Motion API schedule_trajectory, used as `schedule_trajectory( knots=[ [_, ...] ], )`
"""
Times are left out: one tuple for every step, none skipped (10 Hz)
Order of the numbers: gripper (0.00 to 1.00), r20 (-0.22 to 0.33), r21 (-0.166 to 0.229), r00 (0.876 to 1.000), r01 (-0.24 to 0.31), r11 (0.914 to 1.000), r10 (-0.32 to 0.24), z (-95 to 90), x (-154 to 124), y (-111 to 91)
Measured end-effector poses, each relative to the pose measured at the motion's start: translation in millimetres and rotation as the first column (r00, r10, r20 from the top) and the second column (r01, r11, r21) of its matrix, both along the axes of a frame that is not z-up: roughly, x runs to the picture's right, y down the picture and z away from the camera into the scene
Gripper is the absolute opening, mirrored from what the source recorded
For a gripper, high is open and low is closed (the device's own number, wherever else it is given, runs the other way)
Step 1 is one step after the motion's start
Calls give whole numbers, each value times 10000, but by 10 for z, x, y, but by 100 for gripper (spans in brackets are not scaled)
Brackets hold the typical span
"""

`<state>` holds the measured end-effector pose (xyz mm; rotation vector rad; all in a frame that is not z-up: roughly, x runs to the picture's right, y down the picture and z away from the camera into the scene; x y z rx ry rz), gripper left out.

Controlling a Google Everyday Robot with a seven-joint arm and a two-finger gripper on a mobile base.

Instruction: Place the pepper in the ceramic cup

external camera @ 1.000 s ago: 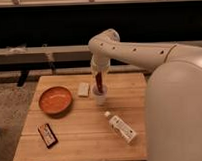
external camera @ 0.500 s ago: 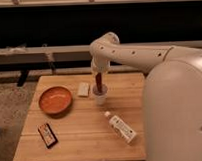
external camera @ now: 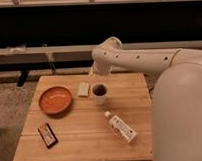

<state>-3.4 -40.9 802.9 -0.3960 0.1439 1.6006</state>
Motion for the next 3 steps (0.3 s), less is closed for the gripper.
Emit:
schedule_trajectory(
  knots=[
    [72, 2, 2, 10000, 17, 10000, -17, -2, 8, 5],
    [72, 12, 14, 10000, 30, 10000, -30, -4, 0, -1],
    [72, 27, 8, 10000, 53, 10000, -53, -2, -16, 3]
  ],
)
